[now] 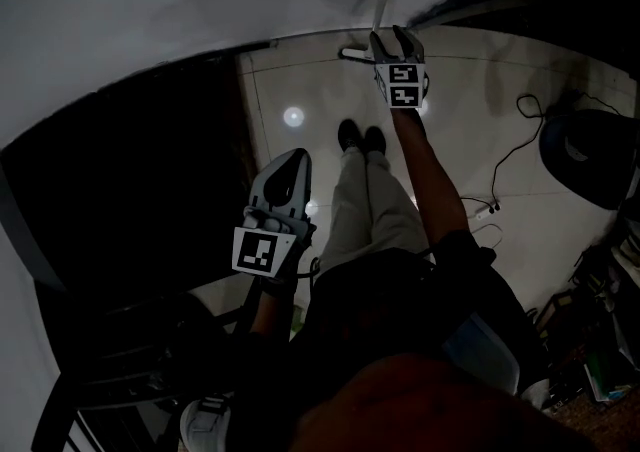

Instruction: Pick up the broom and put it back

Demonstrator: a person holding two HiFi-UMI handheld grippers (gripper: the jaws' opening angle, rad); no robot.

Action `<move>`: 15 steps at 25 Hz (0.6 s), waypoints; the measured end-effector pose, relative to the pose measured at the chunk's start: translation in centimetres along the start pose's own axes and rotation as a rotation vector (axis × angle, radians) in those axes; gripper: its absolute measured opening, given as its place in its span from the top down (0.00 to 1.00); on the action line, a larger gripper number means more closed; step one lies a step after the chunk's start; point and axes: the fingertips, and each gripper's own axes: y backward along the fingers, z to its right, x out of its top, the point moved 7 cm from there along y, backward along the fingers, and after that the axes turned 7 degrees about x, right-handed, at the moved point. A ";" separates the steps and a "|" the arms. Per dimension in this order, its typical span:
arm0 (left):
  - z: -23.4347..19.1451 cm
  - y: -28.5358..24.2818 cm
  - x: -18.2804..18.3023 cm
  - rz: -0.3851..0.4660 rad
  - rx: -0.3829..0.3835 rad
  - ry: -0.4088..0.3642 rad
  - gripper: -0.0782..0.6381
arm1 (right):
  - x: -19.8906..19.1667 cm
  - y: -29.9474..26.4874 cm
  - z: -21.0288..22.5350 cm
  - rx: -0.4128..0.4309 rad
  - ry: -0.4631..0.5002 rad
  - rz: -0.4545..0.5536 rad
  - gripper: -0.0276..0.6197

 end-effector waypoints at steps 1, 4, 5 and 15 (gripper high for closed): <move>-0.2 0.0 -0.3 -0.006 0.003 0.001 0.88 | -0.4 -1.1 0.3 0.004 0.011 -0.015 0.64; -0.7 0.1 -1.0 -0.014 -0.001 0.001 0.88 | -2.0 -3.6 1.3 0.000 0.031 -0.063 0.64; -0.7 0.3 -1.2 -0.018 -0.001 0.003 0.88 | -2.7 -4.2 1.5 -0.001 0.025 -0.084 0.64; -0.8 0.2 -1.4 -0.031 -0.012 0.002 0.88 | -2.9 -7.0 1.8 0.059 0.106 -0.169 0.82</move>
